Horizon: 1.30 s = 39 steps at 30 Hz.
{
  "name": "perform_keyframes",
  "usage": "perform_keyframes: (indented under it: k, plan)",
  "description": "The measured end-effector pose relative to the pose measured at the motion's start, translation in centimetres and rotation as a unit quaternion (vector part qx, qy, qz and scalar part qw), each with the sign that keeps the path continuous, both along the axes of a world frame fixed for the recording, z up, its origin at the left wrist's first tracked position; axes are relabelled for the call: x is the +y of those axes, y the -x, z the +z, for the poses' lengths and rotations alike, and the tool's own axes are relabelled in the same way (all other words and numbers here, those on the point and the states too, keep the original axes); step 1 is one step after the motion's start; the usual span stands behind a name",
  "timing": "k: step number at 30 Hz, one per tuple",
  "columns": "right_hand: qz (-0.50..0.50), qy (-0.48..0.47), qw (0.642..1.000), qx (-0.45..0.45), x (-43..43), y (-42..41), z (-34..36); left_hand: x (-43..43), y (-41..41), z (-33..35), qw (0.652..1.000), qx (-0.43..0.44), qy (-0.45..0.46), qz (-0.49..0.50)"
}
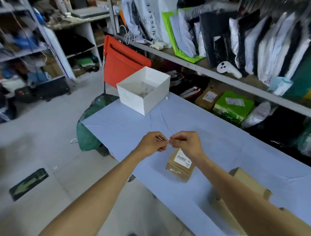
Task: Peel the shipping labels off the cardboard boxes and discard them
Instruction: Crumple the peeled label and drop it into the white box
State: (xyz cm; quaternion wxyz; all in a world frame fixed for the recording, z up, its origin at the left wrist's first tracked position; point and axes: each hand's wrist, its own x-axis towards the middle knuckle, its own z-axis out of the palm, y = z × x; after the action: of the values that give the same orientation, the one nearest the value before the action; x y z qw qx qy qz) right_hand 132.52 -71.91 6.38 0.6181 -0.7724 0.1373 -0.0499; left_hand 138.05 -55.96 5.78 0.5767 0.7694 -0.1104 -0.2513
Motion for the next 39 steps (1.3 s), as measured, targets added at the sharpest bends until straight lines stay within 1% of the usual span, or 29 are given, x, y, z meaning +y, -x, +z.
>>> perform_keyframes:
  k: [4, 9, 13, 15, 18, 19, 22, 25, 28, 31, 33, 35, 39]
  plan:
    - [-0.008, -0.018, 1.0, 0.007, 4.4, -3.6, 0.3, 4.1, -3.3, 0.0, 0.999, -0.011, 0.02, 0.032]
    - [-0.054, -0.065, 0.996, 0.009, 8.3, -7.4, -0.3, 7.3, -6.6, -0.3, 0.996, 0.019, 0.056, 0.059]
    - [-0.052, -0.068, 0.996, 0.022, 10.8, -10.0, -0.7, 9.1, -9.4, -1.2, 0.995, 0.036, 0.053, 0.074]
    - [-0.045, -0.045, 0.998, 0.021, 11.4, -11.5, -0.9, 9.6, -10.9, -1.5, 0.996, 0.037, 0.048, 0.067]
    - [-0.032, 0.04, 0.999, 0.008, 10.9, -14.6, -0.9, 9.2, -13.8, -1.4, 0.999, 0.015, 0.005, 0.039]
    - [-0.027, 0.063, 0.998, 0.006, 10.6, -15.9, -0.8, 9.0, -15.1, -1.3, 0.999, -0.001, -0.013, 0.031]
    - [-0.007, 0.088, 0.996, 0.001, 10.1, -19.6, -0.3, 8.5, -18.7, -0.3, 0.994, -0.074, -0.08, 0.003]
    - [0.012, 0.158, 0.987, 0.024, 9.8, -23.2, 0.5, 8.1, -22.1, 1.1, 0.973, -0.144, -0.171, -0.049]
    - [0.035, 0.204, 0.978, 0.02, 9.2, -27.4, 1.7, 7.8, -25.8, 2.3, 0.942, -0.192, -0.263, -0.078]
    - [0.068, 0.266, 0.962, 0.013, 9.2, -31.4, 2.5, 7.5, -29.4, 3.0, 0.886, -0.255, -0.371, -0.113]
    - [0.07, 0.307, 0.949, -0.004, 8.9, -34.3, 3.2, 7.1, -32.0, 3.9, 0.844, -0.292, -0.428, -0.139]
    - [0.064, 0.335, 0.94, -0.011, 8.7, -37.0, 3.7, 6.5, -34.0, 4.9, 0.815, -0.309, -0.465, -0.156]
    - [0.061, 0.353, 0.934, 0.012, 8.1, -40.8, 3.3, 5.7, -37.1, 5.6, 0.798, -0.321, -0.479, -0.174]
